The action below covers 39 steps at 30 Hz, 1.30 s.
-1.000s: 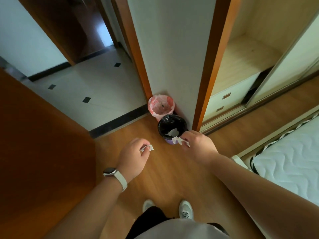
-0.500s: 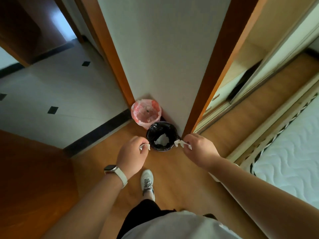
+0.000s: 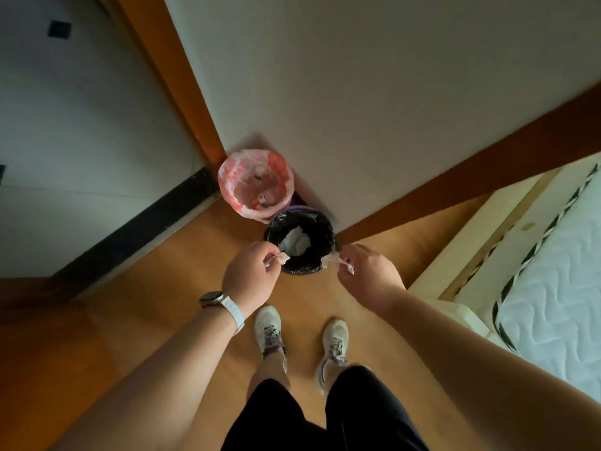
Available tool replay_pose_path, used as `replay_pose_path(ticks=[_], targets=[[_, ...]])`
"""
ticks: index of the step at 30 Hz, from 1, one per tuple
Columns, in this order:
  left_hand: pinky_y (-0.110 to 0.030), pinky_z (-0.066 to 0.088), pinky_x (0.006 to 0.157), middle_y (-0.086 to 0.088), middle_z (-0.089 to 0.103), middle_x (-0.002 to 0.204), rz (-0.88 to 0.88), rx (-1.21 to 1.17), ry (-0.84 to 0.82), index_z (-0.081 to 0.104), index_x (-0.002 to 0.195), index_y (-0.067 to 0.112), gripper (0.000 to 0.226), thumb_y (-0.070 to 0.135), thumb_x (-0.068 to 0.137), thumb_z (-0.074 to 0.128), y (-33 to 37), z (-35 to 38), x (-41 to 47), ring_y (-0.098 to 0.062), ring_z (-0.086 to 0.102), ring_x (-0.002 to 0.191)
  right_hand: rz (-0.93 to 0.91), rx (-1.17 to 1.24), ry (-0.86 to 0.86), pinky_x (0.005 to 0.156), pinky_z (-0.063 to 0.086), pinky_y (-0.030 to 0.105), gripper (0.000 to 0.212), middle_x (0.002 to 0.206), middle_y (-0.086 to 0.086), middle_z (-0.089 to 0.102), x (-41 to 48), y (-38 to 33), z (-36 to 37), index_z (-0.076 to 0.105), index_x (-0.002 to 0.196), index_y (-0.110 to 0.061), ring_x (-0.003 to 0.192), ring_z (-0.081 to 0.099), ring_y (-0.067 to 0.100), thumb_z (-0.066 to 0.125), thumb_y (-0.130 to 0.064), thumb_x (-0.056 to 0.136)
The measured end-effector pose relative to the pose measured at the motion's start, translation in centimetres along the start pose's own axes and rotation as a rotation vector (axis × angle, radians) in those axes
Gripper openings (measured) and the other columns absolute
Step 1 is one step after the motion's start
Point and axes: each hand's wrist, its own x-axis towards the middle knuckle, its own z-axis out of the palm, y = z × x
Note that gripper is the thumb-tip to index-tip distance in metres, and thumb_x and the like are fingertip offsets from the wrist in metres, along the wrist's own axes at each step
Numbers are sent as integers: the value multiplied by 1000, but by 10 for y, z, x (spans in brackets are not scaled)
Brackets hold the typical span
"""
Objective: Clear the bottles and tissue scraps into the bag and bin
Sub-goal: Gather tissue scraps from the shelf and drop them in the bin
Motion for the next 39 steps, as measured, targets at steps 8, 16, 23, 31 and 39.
replay_pose_path(ticks=[8, 16, 23, 31, 39], targets=[[-39, 52, 65, 0, 67, 92, -97, 38, -21, 68, 97, 19, 11, 23, 90, 61, -83, 112, 90, -24, 61, 83, 76, 38, -63, 69, 47, 29, 22, 107, -3, 62, 111, 60, 100, 62, 110, -22, 87, 57, 15, 52, -22, 91], [-30, 42, 48, 6, 63, 74, -99, 119, -22, 66, 81, 22, 22, 34, 94, 55, -187, 244, 164, -15, 58, 67, 64, -8, -177, 68, 48, 32, 14, 98, -3, 58, 217, 147, 245, 59, 103, -18, 85, 58, 20, 50, -21, 93], [-33, 44, 56, -3, 67, 79, 52, 279, -70, 71, 90, 14, 15, 24, 91, 60, -239, 298, 191, -25, 59, 72, -28, -43, -198, 67, 42, 28, 19, 101, -1, 59, 247, 199, 321, 62, 107, -17, 88, 57, 20, 53, -26, 93], [-41, 53, 82, -8, 69, 109, 90, 327, -53, 69, 111, 9, 28, 24, 88, 63, -213, 266, 162, -28, 63, 98, -60, -92, -188, 86, 44, 36, 35, 118, -2, 57, 230, 181, 278, 59, 122, -21, 105, 54, 21, 51, -38, 93], [-45, 46, 94, -6, 59, 127, 239, 415, -60, 62, 120, 14, 37, 31, 88, 59, -134, 173, 140, -28, 54, 116, -81, -142, -106, 92, 47, 43, 41, 120, -1, 57, 189, 129, 175, 59, 122, -19, 113, 53, 24, 49, -43, 91]])
